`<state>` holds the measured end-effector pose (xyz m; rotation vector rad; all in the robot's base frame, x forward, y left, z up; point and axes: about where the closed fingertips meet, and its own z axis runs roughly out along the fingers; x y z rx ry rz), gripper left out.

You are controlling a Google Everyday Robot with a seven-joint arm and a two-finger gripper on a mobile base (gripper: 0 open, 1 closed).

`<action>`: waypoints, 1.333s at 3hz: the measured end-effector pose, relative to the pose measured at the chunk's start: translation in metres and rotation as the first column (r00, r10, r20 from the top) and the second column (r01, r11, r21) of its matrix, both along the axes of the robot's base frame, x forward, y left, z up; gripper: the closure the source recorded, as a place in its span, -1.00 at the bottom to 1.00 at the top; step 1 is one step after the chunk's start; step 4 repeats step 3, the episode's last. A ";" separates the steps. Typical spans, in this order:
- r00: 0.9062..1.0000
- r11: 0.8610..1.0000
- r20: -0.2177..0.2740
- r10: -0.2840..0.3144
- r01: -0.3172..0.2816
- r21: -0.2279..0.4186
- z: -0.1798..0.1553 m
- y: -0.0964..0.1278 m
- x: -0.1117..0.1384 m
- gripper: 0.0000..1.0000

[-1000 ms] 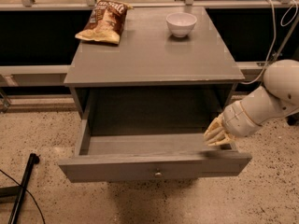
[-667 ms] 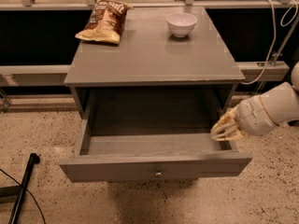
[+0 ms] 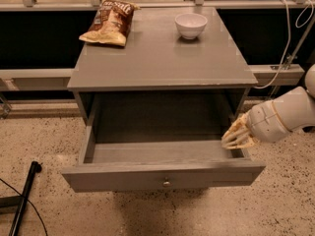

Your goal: Open top drawer

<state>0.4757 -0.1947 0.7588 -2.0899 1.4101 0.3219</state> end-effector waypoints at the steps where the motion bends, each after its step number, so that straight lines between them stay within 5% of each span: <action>1: 1.000 1.000 0.000 0.000 0.000 0.000 0.000 0.000 0.000 -0.57; 2: 1.000 1.000 0.000 0.000 0.000 0.000 0.000 0.000 0.000 -0.99; 4: 1.000 1.000 0.000 0.000 0.000 0.000 0.000 0.000 0.000 -1.00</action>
Offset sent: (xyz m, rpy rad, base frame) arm 0.0000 0.0000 0.0000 0.0000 0.0000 0.0000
